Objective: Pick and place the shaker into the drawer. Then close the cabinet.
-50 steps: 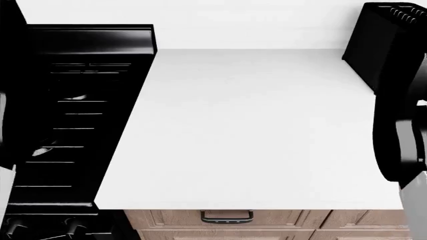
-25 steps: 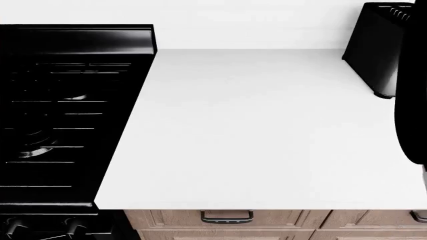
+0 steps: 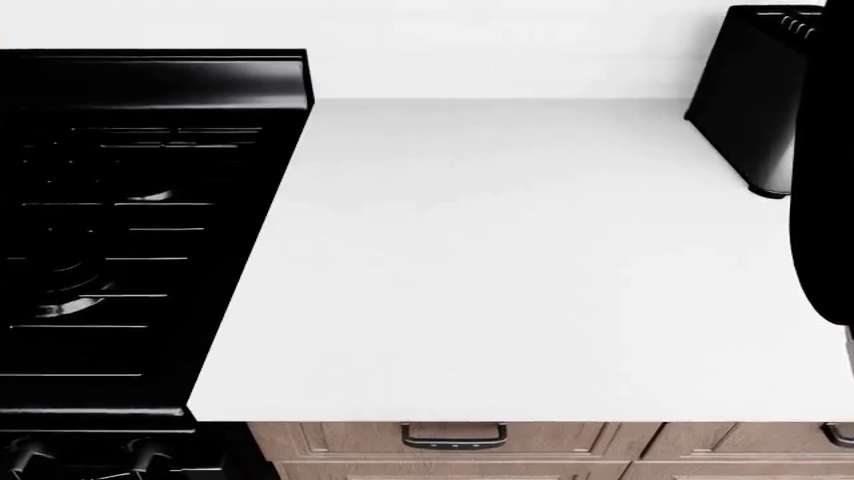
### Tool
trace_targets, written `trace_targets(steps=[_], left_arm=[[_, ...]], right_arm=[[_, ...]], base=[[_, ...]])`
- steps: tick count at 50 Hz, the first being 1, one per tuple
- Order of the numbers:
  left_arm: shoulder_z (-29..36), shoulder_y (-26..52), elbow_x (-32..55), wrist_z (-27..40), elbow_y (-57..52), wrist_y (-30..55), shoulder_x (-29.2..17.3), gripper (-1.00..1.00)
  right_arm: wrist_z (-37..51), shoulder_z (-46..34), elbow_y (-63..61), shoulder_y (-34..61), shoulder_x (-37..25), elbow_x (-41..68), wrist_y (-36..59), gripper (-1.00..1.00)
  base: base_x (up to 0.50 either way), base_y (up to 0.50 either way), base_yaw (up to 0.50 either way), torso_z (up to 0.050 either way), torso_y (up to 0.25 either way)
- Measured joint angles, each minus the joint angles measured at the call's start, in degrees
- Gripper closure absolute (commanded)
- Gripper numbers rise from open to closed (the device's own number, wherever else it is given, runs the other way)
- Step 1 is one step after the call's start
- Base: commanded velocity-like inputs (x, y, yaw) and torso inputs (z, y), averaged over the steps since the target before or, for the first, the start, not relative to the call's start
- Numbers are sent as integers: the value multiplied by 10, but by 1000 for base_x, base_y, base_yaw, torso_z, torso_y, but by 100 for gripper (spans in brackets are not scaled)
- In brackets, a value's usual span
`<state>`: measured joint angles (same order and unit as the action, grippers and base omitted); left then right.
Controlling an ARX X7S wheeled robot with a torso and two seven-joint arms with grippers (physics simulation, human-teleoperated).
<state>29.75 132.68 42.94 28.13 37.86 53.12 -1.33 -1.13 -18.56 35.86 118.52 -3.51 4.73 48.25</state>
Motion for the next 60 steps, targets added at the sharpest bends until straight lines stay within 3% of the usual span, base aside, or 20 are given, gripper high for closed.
trace_targets(steps=[42, 60], left_arm=[[13, 14, 12, 2, 4, 3, -3, -100], [-9, 21, -20, -12, 34, -4, 9, -100]], right_arm=[[13, -16, -17, -3, -12, 22, 12, -100], [16, -22, -32, -5, -17, 30, 20, -100]], base=[[77, 14, 0, 0, 0], [144, 199, 0, 0, 1]])
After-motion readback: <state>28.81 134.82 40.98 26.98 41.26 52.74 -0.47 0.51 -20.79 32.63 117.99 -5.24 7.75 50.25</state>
